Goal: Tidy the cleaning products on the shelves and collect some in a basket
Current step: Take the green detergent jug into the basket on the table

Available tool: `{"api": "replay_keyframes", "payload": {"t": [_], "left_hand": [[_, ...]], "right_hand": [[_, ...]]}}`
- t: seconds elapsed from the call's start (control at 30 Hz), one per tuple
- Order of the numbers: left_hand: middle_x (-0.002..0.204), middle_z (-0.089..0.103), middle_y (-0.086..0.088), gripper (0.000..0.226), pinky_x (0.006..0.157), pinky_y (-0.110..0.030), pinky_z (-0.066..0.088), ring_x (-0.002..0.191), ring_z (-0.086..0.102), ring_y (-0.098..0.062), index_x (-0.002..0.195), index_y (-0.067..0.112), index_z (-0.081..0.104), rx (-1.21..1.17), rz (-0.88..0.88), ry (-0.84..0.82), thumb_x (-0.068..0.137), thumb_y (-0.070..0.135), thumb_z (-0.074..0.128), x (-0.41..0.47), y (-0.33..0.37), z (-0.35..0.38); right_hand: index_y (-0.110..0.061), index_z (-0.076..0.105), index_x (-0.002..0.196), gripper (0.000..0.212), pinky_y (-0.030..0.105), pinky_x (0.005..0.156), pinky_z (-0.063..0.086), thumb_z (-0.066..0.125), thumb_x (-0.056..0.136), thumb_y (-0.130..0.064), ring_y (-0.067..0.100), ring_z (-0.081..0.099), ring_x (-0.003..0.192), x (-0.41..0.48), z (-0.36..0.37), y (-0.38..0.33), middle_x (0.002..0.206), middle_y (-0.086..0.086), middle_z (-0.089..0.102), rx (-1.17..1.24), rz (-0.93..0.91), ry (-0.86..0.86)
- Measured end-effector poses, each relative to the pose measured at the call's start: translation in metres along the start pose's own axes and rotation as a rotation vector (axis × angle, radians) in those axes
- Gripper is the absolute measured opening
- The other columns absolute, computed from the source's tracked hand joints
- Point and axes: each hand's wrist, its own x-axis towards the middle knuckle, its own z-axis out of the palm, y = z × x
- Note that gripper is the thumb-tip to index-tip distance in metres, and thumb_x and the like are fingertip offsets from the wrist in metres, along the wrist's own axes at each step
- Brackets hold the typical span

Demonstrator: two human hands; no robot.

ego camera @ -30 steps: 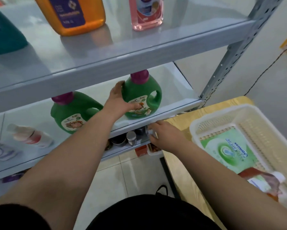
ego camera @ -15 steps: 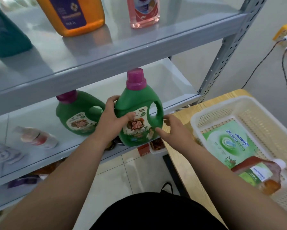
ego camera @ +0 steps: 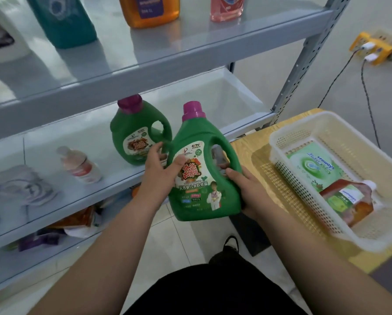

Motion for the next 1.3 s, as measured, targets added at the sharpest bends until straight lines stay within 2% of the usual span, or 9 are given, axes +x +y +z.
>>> {"api": "replay_keyframes", "payload": {"t": [0.2, 0.33, 0.43, 0.57, 0.73, 0.8, 0.9, 1.07, 1.3], "left_hand": [[0.160, 0.035, -0.002, 0.122, 0.112, -0.054, 0.045, 0.142, 0.044, -0.026, 0.155, 0.049, 0.023, 0.156, -0.040, -0.144, 0.053, 0.067, 0.087, -0.027, -0.025, 0.010], [0.125, 0.070, 0.010, 0.067, 0.078, -0.040, 0.062, 0.112, 0.069, -0.017, 0.123, 0.059, 0.055, -0.140, -0.136, -0.188, 0.059, 0.050, 0.077, -0.025, -0.023, 0.010], [0.122, 0.072, -0.004, 0.056, 0.086, -0.049, 0.059, 0.110, 0.069, -0.025, 0.127, 0.034, 0.066, -0.319, -0.260, -0.295, 0.072, 0.045, 0.071, -0.028, -0.025, 0.019], [0.092, 0.077, -0.003, 0.038, 0.072, -0.035, 0.062, 0.084, 0.075, -0.020, 0.084, 0.021, 0.083, -0.602, -0.367, -0.470, 0.057, 0.045, 0.093, -0.041, -0.016, 0.040], [0.113, 0.076, -0.012, 0.028, 0.075, -0.039, 0.062, 0.097, 0.076, -0.029, 0.102, 0.018, 0.083, -0.571, -0.440, -0.334, 0.089, 0.038, 0.069, -0.028, -0.011, 0.055], [0.125, 0.072, -0.015, 0.050, 0.085, -0.045, 0.061, 0.113, 0.071, -0.034, 0.122, 0.016, 0.075, -0.544, -0.453, -0.314, 0.101, 0.054, 0.051, -0.019, -0.011, 0.055], [0.133, 0.068, -0.017, 0.074, 0.088, -0.052, 0.060, 0.123, 0.065, -0.037, 0.136, 0.012, 0.063, -0.500, -0.463, -0.351, 0.102, 0.069, 0.029, -0.008, -0.015, 0.052], [0.129, 0.071, -0.014, 0.040, 0.083, -0.047, 0.059, 0.108, 0.071, -0.028, 0.132, 0.016, 0.064, -0.257, -0.343, -0.314, 0.094, 0.028, 0.063, 0.000, -0.021, 0.056], [0.119, 0.075, -0.006, 0.051, 0.083, -0.034, 0.060, 0.111, 0.071, -0.027, 0.127, 0.018, 0.068, -0.195, -0.218, -0.240, 0.089, -0.014, 0.055, 0.008, -0.031, 0.048]], "right_hand": [[-0.037, 0.073, 0.119, 0.042, 0.046, 0.091, 0.061, 0.083, 0.082, -0.054, 0.030, 0.074, 0.110, -0.041, 0.026, 0.025, 0.120, 0.006, 0.076, -0.169, -0.153, -0.022], [-0.033, 0.067, 0.132, 0.041, 0.028, 0.078, 0.060, 0.059, 0.099, -0.055, 0.016, 0.071, 0.108, -0.048, 0.026, 0.017, 0.121, -0.004, 0.074, -0.177, -0.109, -0.008], [-0.032, 0.066, 0.131, 0.041, 0.033, 0.078, 0.058, 0.056, 0.097, -0.052, 0.018, 0.066, 0.115, -0.044, 0.013, 0.004, 0.125, 0.001, 0.071, -0.181, -0.030, 0.020], [-0.020, 0.069, 0.124, 0.055, 0.041, 0.079, 0.062, 0.069, 0.085, -0.059, 0.030, 0.071, 0.114, -0.040, 0.002, -0.004, 0.126, 0.011, 0.073, 0.015, 0.242, -0.072], [-0.011, 0.060, 0.137, 0.050, 0.042, 0.090, 0.061, 0.058, 0.101, -0.046, 0.032, 0.074, 0.109, -0.022, -0.025, -0.017, 0.124, 0.016, 0.074, 0.134, 0.278, 0.000], [-0.007, 0.053, 0.141, 0.054, 0.050, 0.095, 0.059, 0.062, 0.101, -0.042, 0.037, 0.072, 0.111, -0.011, -0.039, -0.022, 0.125, 0.019, 0.073, 0.053, 0.238, 0.060], [-0.010, 0.044, 0.143, 0.075, 0.047, 0.080, 0.063, 0.080, 0.084, -0.038, 0.037, 0.075, 0.104, 0.000, -0.057, -0.031, 0.119, 0.017, 0.075, 0.003, 0.161, 0.115], [-0.022, 0.043, 0.142, 0.087, 0.042, 0.071, 0.064, 0.093, 0.072, -0.033, 0.035, 0.077, 0.098, 0.012, -0.071, -0.039, 0.111, 0.009, 0.079, -0.023, 0.136, 0.058], [-0.034, 0.057, 0.135, 0.087, 0.048, 0.091, 0.061, 0.100, 0.060, -0.023, 0.029, 0.073, 0.113, 0.020, -0.085, -0.048, 0.124, 0.007, 0.073, -0.347, -0.034, -0.159]]}}
